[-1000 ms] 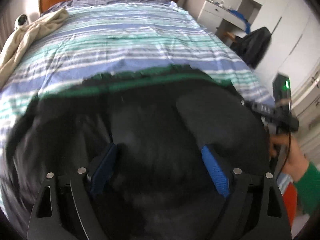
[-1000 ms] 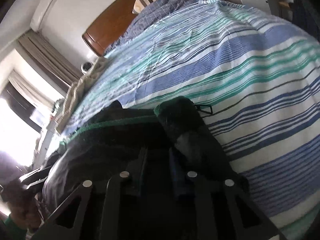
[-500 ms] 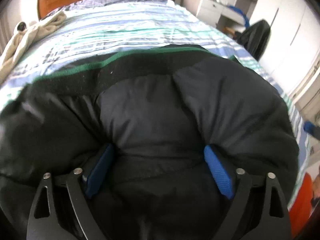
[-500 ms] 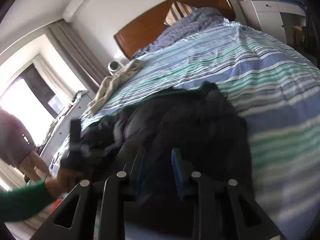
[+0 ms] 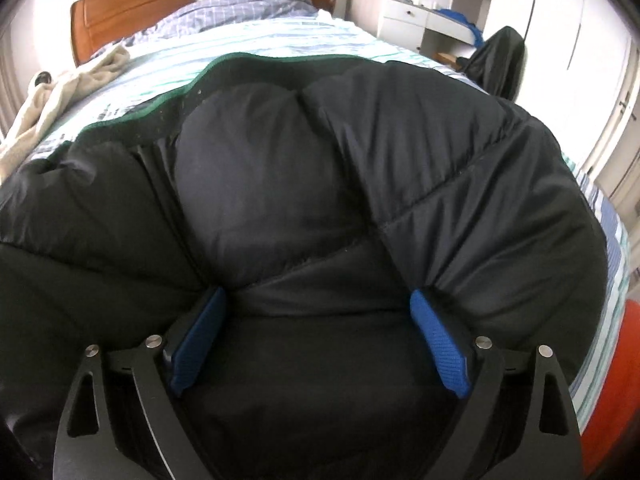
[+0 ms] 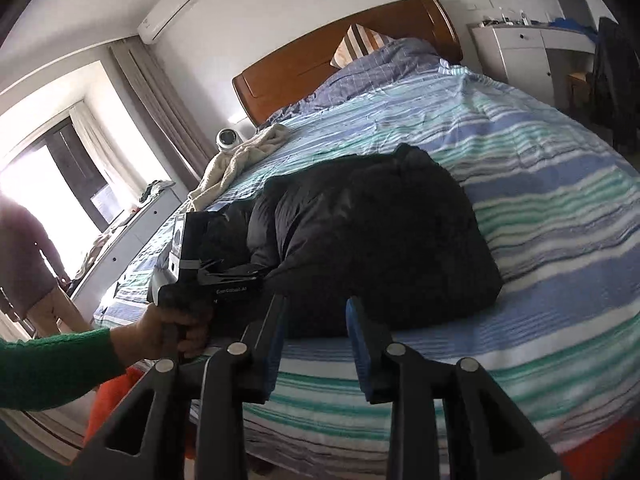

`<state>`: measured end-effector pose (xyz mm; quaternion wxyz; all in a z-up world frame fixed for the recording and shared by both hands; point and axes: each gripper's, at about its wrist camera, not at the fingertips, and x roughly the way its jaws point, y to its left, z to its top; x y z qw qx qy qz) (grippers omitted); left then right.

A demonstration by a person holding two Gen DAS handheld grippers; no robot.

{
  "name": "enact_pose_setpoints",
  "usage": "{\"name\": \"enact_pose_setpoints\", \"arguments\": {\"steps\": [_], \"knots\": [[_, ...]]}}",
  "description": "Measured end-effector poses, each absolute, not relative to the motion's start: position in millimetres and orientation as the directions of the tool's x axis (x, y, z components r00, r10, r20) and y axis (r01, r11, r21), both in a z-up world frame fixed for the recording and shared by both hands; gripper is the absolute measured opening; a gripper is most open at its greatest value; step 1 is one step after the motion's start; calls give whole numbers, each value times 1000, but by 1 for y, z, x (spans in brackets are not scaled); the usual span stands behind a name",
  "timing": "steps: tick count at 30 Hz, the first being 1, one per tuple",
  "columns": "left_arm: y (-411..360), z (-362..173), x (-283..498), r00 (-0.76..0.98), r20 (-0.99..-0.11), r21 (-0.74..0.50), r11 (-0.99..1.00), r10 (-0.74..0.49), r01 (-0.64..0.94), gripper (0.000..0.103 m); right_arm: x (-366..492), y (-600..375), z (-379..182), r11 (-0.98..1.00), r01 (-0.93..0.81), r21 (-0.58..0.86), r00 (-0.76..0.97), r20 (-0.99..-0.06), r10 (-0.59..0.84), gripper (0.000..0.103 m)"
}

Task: Fold large clothes

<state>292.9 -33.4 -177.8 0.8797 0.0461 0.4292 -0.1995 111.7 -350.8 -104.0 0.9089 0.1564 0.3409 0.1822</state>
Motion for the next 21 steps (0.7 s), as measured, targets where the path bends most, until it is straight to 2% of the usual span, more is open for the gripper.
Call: {"name": "enact_pose_setpoints", "arguments": {"steps": [6, 11, 16, 21], "knots": [[-33, -148, 263, 521, -786, -101, 900, -334, 424, 88, 102, -335, -94, 893, -267, 364, 694, -570, 440, 31], [-33, -163, 240, 547, -761, -119, 905, -348, 409, 88, 93, -325, -88, 892, -293, 344, 690, -570, 446, 32], [-35, -181, 244, 578, -744, -103, 912, -336, 398, 89, 90, -325, -91, 876, -275, 396, 686, -557, 467, 32], [-39, -163, 230, 556, -769, -86, 913, -316, 400, 87, 91, -330, -87, 884, -259, 388, 695, -561, 450, 32]]}}
